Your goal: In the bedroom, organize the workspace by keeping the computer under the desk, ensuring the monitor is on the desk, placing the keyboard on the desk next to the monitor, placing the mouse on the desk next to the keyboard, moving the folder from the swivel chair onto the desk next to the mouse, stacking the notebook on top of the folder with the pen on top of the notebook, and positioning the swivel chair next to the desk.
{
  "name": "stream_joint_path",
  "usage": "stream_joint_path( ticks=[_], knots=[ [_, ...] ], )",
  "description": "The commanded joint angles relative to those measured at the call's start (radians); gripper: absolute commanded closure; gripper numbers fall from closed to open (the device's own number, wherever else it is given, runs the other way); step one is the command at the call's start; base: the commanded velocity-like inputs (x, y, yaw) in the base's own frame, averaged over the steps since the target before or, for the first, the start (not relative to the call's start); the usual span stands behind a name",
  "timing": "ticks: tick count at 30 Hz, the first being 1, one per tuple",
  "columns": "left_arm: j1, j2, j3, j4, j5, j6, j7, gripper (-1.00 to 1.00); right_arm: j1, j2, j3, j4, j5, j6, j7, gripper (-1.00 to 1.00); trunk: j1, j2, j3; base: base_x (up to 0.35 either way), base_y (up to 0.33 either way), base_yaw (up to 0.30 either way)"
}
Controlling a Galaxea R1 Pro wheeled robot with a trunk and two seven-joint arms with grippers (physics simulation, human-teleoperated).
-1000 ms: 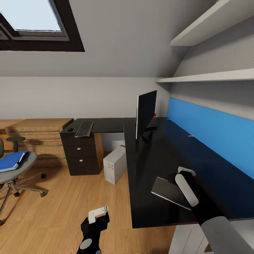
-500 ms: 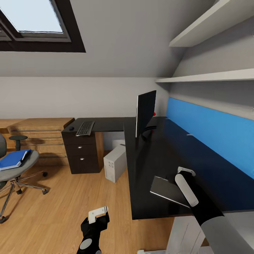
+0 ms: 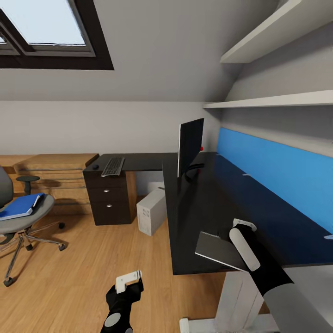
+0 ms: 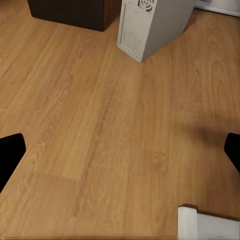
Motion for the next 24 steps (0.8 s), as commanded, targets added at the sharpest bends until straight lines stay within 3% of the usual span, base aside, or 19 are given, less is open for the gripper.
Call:
stream_joint_path(
  ticks=[1, 24],
  knots=[
    [-0.001, 0.001, -0.002, -0.002, 0.005, 0.004, 0.007, -1.00, -0.001, -0.001, 0.003, 0.013, -0.029, 0.003, -0.017, -1.00, 0.000, -0.001, -0.001, -0.024, 0.000, 0.000],
    [-0.001, 0.000, -0.002, -0.001, 0.005, 0.004, 0.007, -1.00, 0.000, -0.001, 0.002, 0.011, -0.028, -0.001, -0.017, -1.00, 0.000, -0.001, -0.001, -0.103, 0.000, 0.000]
  ],
)
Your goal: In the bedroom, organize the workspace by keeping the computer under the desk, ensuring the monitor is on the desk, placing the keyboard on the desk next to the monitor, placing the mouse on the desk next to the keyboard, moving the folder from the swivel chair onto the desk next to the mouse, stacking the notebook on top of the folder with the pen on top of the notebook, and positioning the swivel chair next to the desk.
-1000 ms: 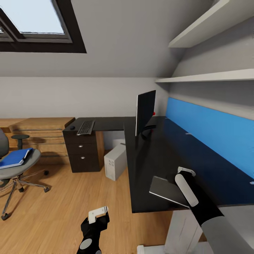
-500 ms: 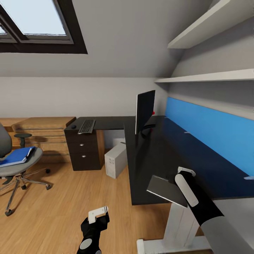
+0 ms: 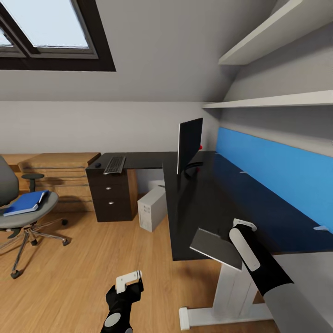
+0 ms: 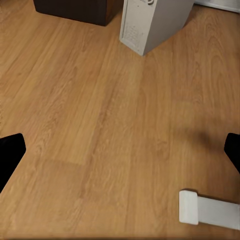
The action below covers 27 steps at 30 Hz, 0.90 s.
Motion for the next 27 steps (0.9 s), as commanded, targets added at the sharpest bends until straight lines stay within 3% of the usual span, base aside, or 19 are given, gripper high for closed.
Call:
stream_joint_path(
  ticks=[1, 4, 10, 13, 22, 27],
  knots=[
    [-0.001, 0.001, -0.002, -0.002, 0.005, 0.004, 0.007, -1.00, 0.000, -0.001, 0.003, 0.010, -0.029, 0.003, -0.017, -1.00, 0.000, -0.001, -0.001, -0.032, 0.000, 0.000],
    [-0.001, 0.000, -0.002, -0.002, 0.005, 0.004, 0.007, -1.00, 0.000, -0.001, 0.003, 0.009, -0.028, 0.002, -0.018, -1.00, 0.000, -0.001, -0.001, -0.015, 0.000, 0.000],
    [-0.001, -0.001, -0.002, -0.002, 0.005, 0.004, 0.004, -1.00, 0.000, -0.002, 0.005, -0.006, -0.027, -0.004, -0.017, -1.00, -0.023, 0.041, 0.017, -0.003, 0.000, 0.000],
    [-0.001, -0.001, -0.002, 0.001, 0.005, 0.004, 0.004, -1.00, 0.000, -0.002, 0.005, -0.046, -0.027, -0.005, -0.018, -1.00, -0.035, 0.062, 0.027, 0.000, 0.000, 0.000],
    [-0.001, -0.001, -0.002, 0.004, 0.005, 0.005, 0.003, -1.00, 0.011, -0.007, -0.001, -0.297, -0.027, -0.006, -0.022, -1.00, -0.061, 0.111, 0.049, 0.000, 0.000, 0.000],
    [-0.001, -0.002, -0.002, 0.006, 0.005, 0.005, 0.007, -1.00, 0.013, -0.006, -0.002, -0.313, -0.028, -0.007, -0.024, -1.00, -0.061, 0.111, 0.049, 0.000, 0.000, 0.000]
  ],
)
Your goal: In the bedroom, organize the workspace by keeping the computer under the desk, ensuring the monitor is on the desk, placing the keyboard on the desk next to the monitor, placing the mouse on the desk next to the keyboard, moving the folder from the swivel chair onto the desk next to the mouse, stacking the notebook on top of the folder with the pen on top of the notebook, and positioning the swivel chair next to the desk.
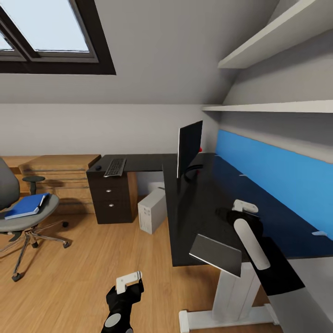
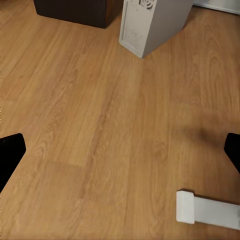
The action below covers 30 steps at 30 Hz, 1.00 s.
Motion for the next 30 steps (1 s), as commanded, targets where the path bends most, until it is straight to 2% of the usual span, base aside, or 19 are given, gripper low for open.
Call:
stream_joint_path(
  ticks=[1, 7, 15, 25, 28, 30],
  knots=[
    [-0.001, 0.000, -0.002, -0.001, 0.005, 0.004, 0.008, -1.00, -0.001, -0.001, 0.002, -0.004, -0.010, 0.001, -0.010, -1.00, 0.000, -0.001, -0.001, 0.000, 0.000, 0.000],
    [-0.001, 0.001, -0.002, 0.000, 0.003, 0.003, 0.007, -1.00, -0.001, 0.007, 0.000, -0.021, -0.016, -0.001, -0.010, -1.00, 0.000, -0.001, -0.001, -0.075, 0.000, 0.000],
    [-0.001, 0.001, -0.002, 0.000, 0.001, 0.003, 0.008, -1.00, -0.001, 0.010, -0.004, -0.020, -0.017, -0.044, -0.011, -1.00, 0.000, -0.001, -0.001, -0.328, 0.000, 0.000],
    [-0.001, 0.001, -0.002, 0.000, 0.001, 0.003, 0.008, -1.00, 0.002, 0.006, -0.009, -0.020, -0.017, -0.047, 0.023, -1.00, 0.000, -0.001, -0.001, -0.336, 0.000, 0.000],
    [-0.001, 0.001, -0.002, 0.001, 0.002, 0.003, 0.008, -1.00, 0.017, 0.005, -0.030, -0.021, -0.019, -0.058, 0.066, -1.00, 0.000, -0.001, -0.001, -0.336, 0.000, 0.000],
    [-0.001, 0.001, -0.002, 0.002, 0.002, 0.003, 0.008, -1.00, 0.037, 0.005, -0.074, -0.022, -0.031, -0.063, 0.110, -1.00, 0.000, -0.001, -0.001, -0.336, 0.000, 0.000]
  ],
)
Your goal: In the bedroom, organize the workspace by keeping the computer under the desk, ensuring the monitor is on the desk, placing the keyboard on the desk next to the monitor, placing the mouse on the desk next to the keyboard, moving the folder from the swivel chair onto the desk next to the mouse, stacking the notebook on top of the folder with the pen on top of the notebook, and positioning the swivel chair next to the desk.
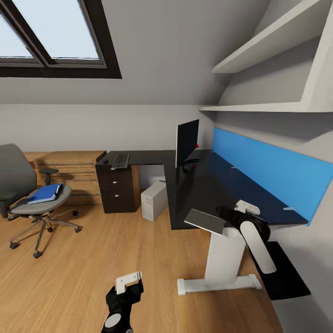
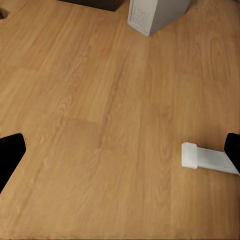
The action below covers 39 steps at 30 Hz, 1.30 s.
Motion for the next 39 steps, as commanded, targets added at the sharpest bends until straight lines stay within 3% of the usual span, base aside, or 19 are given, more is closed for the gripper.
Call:
stream_joint_path(
  ticks=[1, 4, 7, 11, 14, 18, 21, 25, 35, 39],
  knots=[
    [-0.001, 0.000, -0.002, -0.001, 0.005, 0.004, 0.007, -1.00, 0.013, -0.001, -0.039, -0.001, -0.029, -0.002, 0.028, -1.00, -0.001, -0.001, -0.001, -0.336, 0.000, 0.000],
    [-0.001, 0.000, -0.002, -0.001, 0.007, 0.004, 0.006, -1.00, 0.044, -0.001, -0.137, 0.007, -0.102, -0.003, 0.140, -1.00, -0.001, -0.001, -0.001, -0.332, 0.000, 0.000],
    [-0.001, 0.000, -0.002, -0.001, 0.007, 0.004, 0.006, -1.00, 0.056, -0.003, -0.177, 0.030, -0.140, 0.000, 0.208, -1.00, -0.001, -0.001, -0.001, -0.288, 0.000, 0.000],
    [-0.001, -0.001, -0.002, -0.001, 0.008, 0.004, 0.007, -1.00, 0.062, -0.005, -0.230, 0.066, -0.172, 0.002, 0.251, -1.00, -0.001, -0.001, -0.001, -0.124, 0.000, 0.000],
    [-0.001, -0.003, -0.002, -0.002, 0.007, 0.004, 0.008, -1.00, 0.064, -0.006, -0.315, 0.110, -0.232, 0.004, 0.273, -1.00, -0.001, -0.001, -0.001, -0.039, 0.000, 0.000],
    [-0.001, -0.005, -0.001, -0.002, 0.007, 0.002, 0.008, -1.00, 0.064, -0.008, -0.383, 0.161, -0.291, 0.005, 0.310, -1.00, 0.011, -0.022, -0.010, -0.014, 0.000, 0.000],
    [-0.001, -0.007, 0.002, -0.002, 0.008, -0.025, 0.010, -1.00, 0.065, -0.007, -0.434, 0.245, -0.320, 0.004, 0.413, -1.00, 0.022, -0.043, -0.020, -0.003, 0.000, 0.000],
    [-0.001, -0.007, 0.002, -0.002, 0.007, -0.035, 0.010, -1.00, 0.065, -0.005, -0.438, 0.267, -0.322, 0.001, 0.446, -1.00, 0.038, -0.071, -0.032, 0.000, 0.000, 0.000],
    [-0.001, -0.006, 0.008, -0.002, 0.007, -0.037, 0.010, -1.00, 0.065, 0.000, -0.435, 0.272, -0.322, -0.004, 0.452, -1.00, 0.076, -0.141, -0.064, 0.000, 0.000, 0.000],
    [-0.001, -0.006, 0.007, -0.002, 0.007, -0.037, 0.010, -1.00, 0.065, 0.017, -0.436, 0.274, -0.321, -0.016, 0.453, -1.00, 0.091, -0.169, -0.076, 0.000, 0.000, 0.000]
  ],
)
